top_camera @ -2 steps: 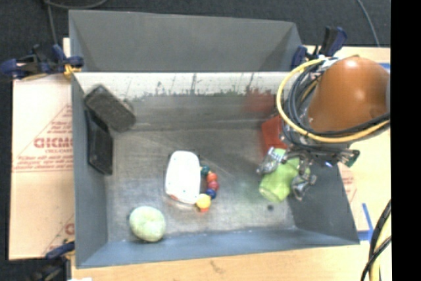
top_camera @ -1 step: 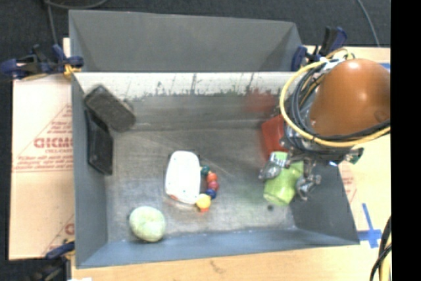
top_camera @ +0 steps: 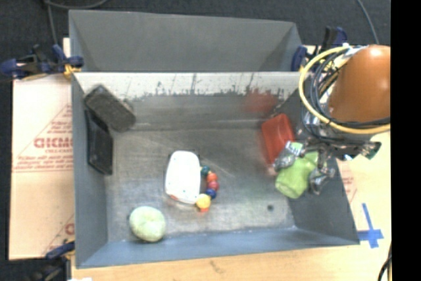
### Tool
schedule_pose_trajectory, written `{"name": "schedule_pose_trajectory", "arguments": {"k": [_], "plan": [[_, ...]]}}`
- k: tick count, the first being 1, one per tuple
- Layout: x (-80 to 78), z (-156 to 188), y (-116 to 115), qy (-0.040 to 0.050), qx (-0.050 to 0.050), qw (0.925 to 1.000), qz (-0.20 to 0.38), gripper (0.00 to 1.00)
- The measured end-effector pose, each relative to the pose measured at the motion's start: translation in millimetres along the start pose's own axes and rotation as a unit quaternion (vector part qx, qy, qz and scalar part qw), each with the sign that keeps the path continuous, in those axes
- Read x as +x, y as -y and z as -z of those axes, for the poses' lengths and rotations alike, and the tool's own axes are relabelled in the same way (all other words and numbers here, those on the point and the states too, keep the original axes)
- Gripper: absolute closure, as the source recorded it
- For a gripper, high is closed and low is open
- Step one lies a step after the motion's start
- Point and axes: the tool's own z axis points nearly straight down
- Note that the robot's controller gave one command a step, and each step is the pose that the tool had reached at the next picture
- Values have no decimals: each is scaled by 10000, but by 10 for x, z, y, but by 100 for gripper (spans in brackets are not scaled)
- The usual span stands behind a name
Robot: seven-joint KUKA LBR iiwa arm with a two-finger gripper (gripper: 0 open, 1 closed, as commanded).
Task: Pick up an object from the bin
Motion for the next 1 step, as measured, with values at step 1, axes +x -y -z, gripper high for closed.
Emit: {"name": "schedule_pose_trajectory", "arguments": {"k": [1], "plan": [[160, 210, 122, -4, 16, 10000, 18, 100]]}}
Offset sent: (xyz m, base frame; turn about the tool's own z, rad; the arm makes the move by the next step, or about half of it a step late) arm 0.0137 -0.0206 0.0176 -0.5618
